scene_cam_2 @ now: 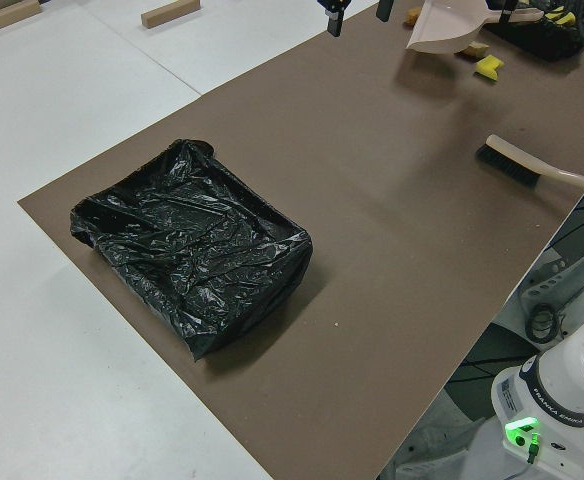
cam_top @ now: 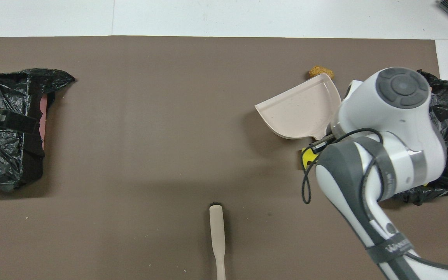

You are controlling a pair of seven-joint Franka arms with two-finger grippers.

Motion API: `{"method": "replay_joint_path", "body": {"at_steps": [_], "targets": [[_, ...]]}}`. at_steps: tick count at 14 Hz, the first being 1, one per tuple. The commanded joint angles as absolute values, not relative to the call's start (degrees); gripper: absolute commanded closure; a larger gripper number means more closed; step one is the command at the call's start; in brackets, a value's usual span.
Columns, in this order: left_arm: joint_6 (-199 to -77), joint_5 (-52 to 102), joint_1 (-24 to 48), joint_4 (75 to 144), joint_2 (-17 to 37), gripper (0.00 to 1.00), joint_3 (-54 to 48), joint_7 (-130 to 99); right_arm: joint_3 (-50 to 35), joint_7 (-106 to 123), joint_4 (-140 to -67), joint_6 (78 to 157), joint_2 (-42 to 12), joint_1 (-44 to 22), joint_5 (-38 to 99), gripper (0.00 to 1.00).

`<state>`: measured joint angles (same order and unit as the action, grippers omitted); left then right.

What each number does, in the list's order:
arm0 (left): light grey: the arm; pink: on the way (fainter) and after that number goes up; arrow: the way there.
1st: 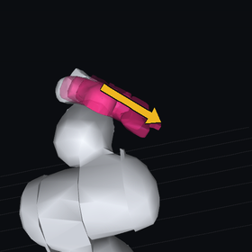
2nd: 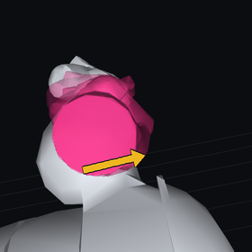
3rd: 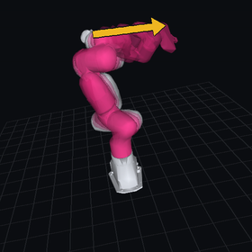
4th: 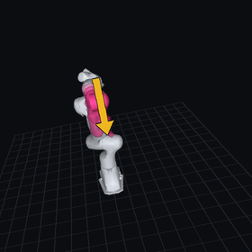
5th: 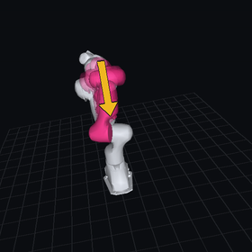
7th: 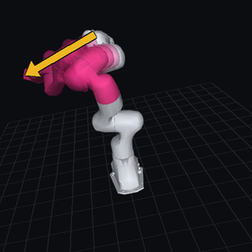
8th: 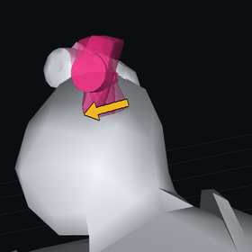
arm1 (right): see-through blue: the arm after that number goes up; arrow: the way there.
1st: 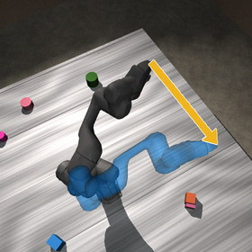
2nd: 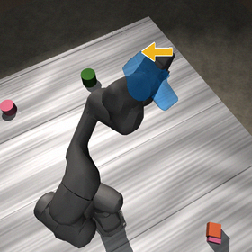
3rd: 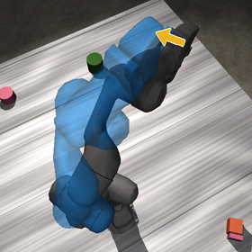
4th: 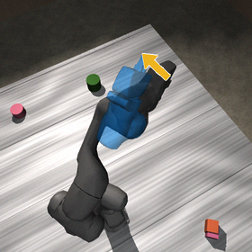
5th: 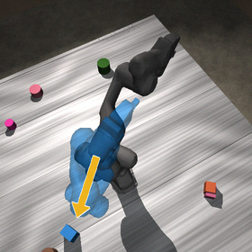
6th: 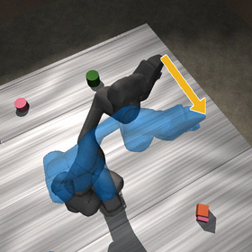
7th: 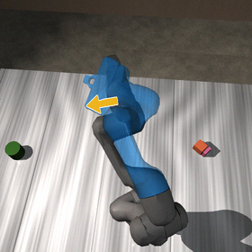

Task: Sweep and dump trash in bin
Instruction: 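Bring the dustpan back to the table center with the right gripper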

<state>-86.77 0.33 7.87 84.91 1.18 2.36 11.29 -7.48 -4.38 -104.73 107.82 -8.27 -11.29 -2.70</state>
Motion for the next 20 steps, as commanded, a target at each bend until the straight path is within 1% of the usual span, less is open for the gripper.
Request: {"method": "replay_joint_path", "body": {"at_steps": [1,3,5,7,8,9,10,11,13,15,17,20], "targets": [[-85.08,-0.26,8.97,84.11,1.05,0.00,3.25,11.16,-7.12,-17.80,-101.08,111.52,-12.20,-17.29,-0.70,1.00],[-85.17,-0.26,8.26,84.11,1.05,0.00,3.25,11.16,-7.12,-24.14,-98.36,114.42,-15.72,-21.16,2.62,1.00],[-85.08,-0.26,8.17,84.11,1.05,0.00,3.25,11.25,-7.03,-29.76,-96.95,117.41,-20.02,-25.65,2.55,1.00],[-85.08,-0.26,8.26,84.11,1.05,0.00,3.25,11.25,-7.03,-34.09,-94.84,120.31,-24.59,-27.59,2.02,1.00],[-85.08,-0.35,8.17,84.11,1.05,0.00,3.25,11.25,-7.03,-34.62,-94.57,121.71,-25.91,-28.21,2.28,1.00],[-85.17,-0.35,8.09,84.11,1.05,0.00,3.25,11.25,-7.03,-34.63,-94.57,123.21,-26.01,-27.95,2.89,1.00],[-84.99,-0.35,7.82,84.11,1.05,0.00,3.25,10.90,-7.12,-34.72,-94.57,123.05,-26.02,-27.25,3.07,0.78],[-84.82,-0.35,7.82,84.20,0.88,0.00,3.25,11.07,-7.12,-33.93,-94.48,122.96,-25.93,-27.59,1.77,0.01],[-85.25,-0.35,7.91,84.90,0.62,0.00,3.16,10.90,-7.12,-33.84,-94.48,123.31,-25.40,-28.12,2.54,0.00],[-85.51,-0.35,8.70,85.43,0.26,0.00,2.90,10.55,-7.12,-33.57,-94.92,121.13,-22.26,-27.51,2.81,0.00],[-86.48,0.09,9.31,86.91,-0.52,0.00,2.11,8.62,-7.12,-33.49,-95.01,116.04,-18.83,-27.51,2.81,0.00],[-93.83,0.09,9.93,92.44,-0.70,0.00,-4.28,1.09,-7.21,-33.75,-95.88,106.73,-13.46,-27.86,4.03,0.00]]}}
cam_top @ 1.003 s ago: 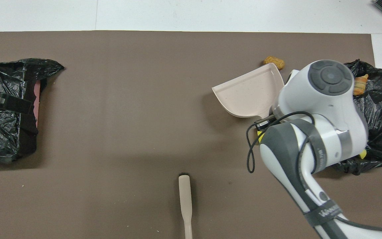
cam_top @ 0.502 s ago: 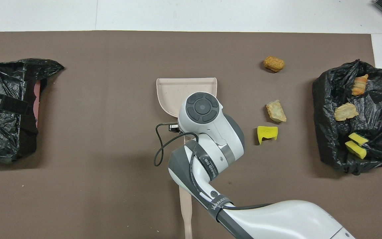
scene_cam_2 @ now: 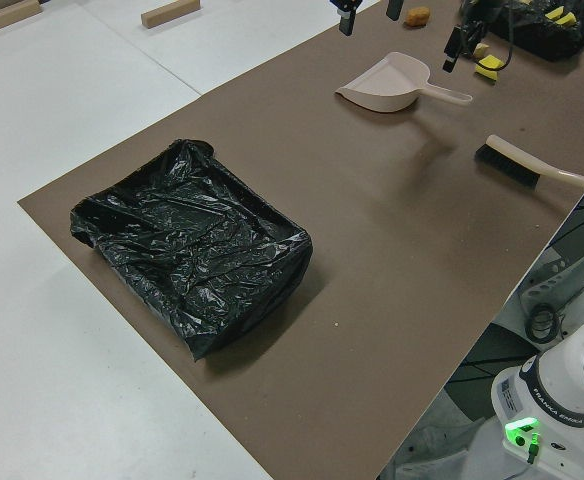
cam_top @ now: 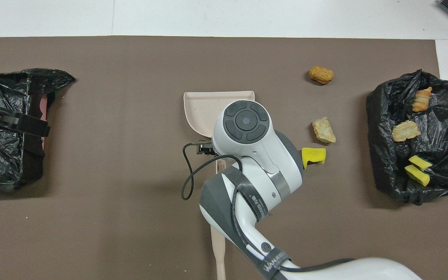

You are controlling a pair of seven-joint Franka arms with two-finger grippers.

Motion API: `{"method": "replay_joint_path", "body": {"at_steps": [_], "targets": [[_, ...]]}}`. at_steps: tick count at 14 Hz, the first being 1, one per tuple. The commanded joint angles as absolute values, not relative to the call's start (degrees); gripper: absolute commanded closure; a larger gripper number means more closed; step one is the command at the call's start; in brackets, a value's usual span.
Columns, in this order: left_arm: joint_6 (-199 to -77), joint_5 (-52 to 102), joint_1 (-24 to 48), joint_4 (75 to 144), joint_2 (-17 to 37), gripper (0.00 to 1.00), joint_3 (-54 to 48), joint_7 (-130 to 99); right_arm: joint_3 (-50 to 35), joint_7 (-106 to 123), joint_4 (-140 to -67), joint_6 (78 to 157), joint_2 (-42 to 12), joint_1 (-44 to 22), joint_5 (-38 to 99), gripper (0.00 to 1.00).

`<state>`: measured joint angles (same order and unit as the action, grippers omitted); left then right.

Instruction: Sweep and dump trash in bin

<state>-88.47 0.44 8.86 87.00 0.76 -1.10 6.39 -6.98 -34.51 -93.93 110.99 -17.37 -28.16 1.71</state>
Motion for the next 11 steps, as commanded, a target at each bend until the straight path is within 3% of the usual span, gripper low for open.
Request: {"method": "replay_joint_path", "body": {"at_steps": [1,5,11], "targets": [[-97.35,0.09,10.02,94.29,-0.44,0.00,-5.96,-1.47,-7.21,-33.58,-97.45,104.18,-11.45,-27.77,6.13,0.00],[-104.67,0.09,10.19,96.94,2.45,0.00,-12.38,-7.98,-7.47,-35.59,-108.43,103.53,-3.27,-31.27,8.17,0.00],[-114.24,-2.01,13.87,98.35,12.37,0.00,-17.84,-18.44,-7.47,-41.40,-124.34,110.56,7.63,-39.45,13.35,0.00]]}}
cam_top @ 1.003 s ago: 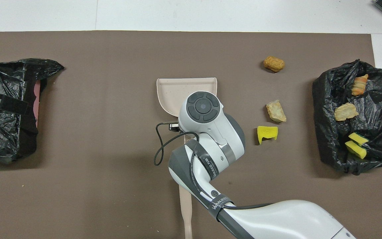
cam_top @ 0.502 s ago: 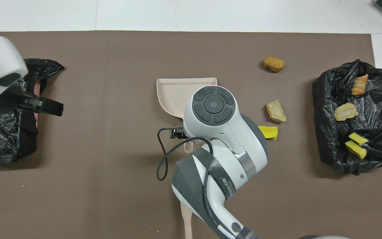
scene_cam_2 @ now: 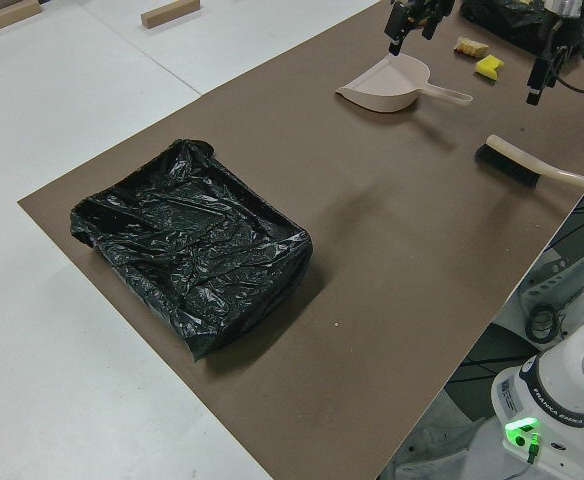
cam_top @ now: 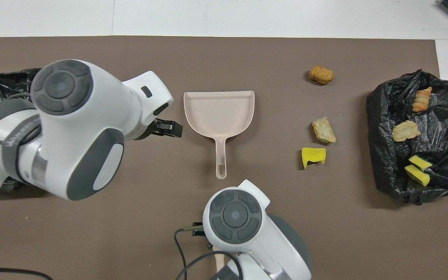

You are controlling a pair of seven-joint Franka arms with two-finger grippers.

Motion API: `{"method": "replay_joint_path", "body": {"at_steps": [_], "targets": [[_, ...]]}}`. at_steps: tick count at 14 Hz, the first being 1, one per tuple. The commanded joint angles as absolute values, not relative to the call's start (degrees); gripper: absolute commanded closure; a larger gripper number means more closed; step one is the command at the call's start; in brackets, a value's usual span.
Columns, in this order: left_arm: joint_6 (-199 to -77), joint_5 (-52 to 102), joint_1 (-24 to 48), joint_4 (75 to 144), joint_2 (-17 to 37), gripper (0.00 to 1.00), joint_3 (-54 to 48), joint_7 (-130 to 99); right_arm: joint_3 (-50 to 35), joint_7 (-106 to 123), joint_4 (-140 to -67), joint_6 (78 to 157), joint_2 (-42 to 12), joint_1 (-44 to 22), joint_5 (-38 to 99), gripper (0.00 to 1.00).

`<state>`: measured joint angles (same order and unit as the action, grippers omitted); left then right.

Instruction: Sweep and dump trash in bin

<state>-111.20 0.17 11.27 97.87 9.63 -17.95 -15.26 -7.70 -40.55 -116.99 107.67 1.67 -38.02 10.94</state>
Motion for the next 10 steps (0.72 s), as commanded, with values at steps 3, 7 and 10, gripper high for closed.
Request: {"method": "replay_joint_path", "body": {"at_steps": [3,7,10], "targets": [[-121.18,-3.69,15.82,103.43,14.15,0.00,-19.41,-23.90,-7.56,-43.67,-129.01,113.79,8.53,-43.93,14.15,0.00],[-129.09,-3.78,16.26,111.08,14.15,0.00,-20.74,-26.28,-7.56,-47.97,-134.47,123.11,4.15,-49.55,14.24,0.00],[-133.57,-3.60,16.09,110.48,15.46,0.00,-21.97,-27.68,-7.56,-49.31,-136.14,127.09,0.88,-51.32,14.24,0.00]]}}
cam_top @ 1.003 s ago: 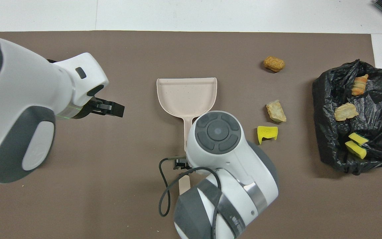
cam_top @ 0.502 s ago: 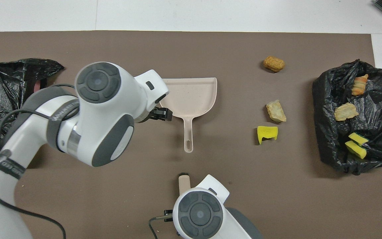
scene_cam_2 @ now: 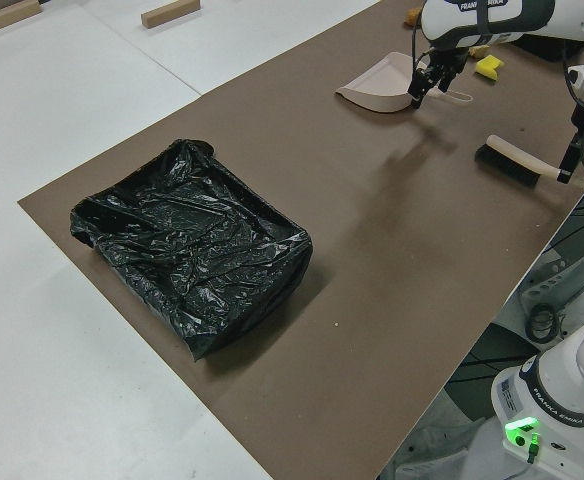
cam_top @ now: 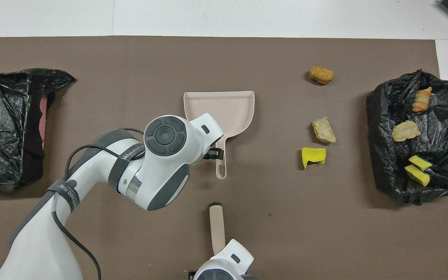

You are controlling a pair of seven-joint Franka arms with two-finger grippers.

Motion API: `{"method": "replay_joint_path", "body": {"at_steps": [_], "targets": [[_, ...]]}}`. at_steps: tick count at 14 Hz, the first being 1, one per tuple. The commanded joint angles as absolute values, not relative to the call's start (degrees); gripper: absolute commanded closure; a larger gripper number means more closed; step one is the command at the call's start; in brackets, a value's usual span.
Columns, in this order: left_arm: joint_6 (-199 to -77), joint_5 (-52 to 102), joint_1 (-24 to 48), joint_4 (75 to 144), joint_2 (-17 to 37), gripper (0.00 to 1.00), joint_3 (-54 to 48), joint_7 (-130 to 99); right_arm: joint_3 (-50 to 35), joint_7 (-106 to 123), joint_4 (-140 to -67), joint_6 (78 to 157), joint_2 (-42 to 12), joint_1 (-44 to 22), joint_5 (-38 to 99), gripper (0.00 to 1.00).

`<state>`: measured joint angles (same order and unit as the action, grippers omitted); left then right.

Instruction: Sweep and dump trash in bin

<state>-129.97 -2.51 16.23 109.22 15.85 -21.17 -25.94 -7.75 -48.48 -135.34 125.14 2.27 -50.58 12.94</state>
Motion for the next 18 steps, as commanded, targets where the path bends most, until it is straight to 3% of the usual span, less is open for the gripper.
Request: {"method": "replay_joint_path", "body": {"at_steps": [1,6,9,10,11,12,13,15,18], "targets": [[-135.07,-3.60,16.00,110.39,15.56,0.00,-22.41,-28.56,-7.56,-49.31,-136.14,126.83,0.79,-51.42,14.24,0.00],[-135.26,-3.78,16.35,110.30,18.01,0.00,-24.34,-33.12,-7.82,-49.57,-135.53,125.95,1.23,-52.20,14.24,0.05],[-135.88,-3.87,16.96,109.43,19.86,0.01,-24.43,-34.45,-7.82,-48.43,-135.35,122.87,2.81,-51.95,14.24,0.18],[-135.88,-3.87,16.88,109.34,19.95,0.23,-24.43,-34.54,-7.82,-48.51,-135.35,122.78,2.90,-51.94,14.24,0.25],[-135.79,-3.87,16.88,109.16,19.95,0.62,-24.35,-34.45,-7.82,-48.78,-135.35,122.87,2.81,-51.94,14.24,0.36],[-135.79,-5.17,16.44,108.99,19.86,0.85,-24.35,-34.28,-7.82,-48.87,-135.26,122.78,2.81,-51.77,14.24,0.46],[-135.62,-9.19,16.09,108.20,19.69,0.99,-24.35,-33.84,-7.74,-48.69,-134.83,122.78,2.81,-51.68,14.24,0.59],[-134.04,-15.19,16.00,107.84,19.60,1.00,-24.43,-33.57,-7.73,-48.51,-134.65,122.78,2.81,-51.59,14.24,1.00],[-129.75,-15.47,14.51,107.93,17.41,1.00,-24.43,-23.89,-7.38,-49.13,-134.04,122.35,3.25,-50.11,14.24,1.00]]}}
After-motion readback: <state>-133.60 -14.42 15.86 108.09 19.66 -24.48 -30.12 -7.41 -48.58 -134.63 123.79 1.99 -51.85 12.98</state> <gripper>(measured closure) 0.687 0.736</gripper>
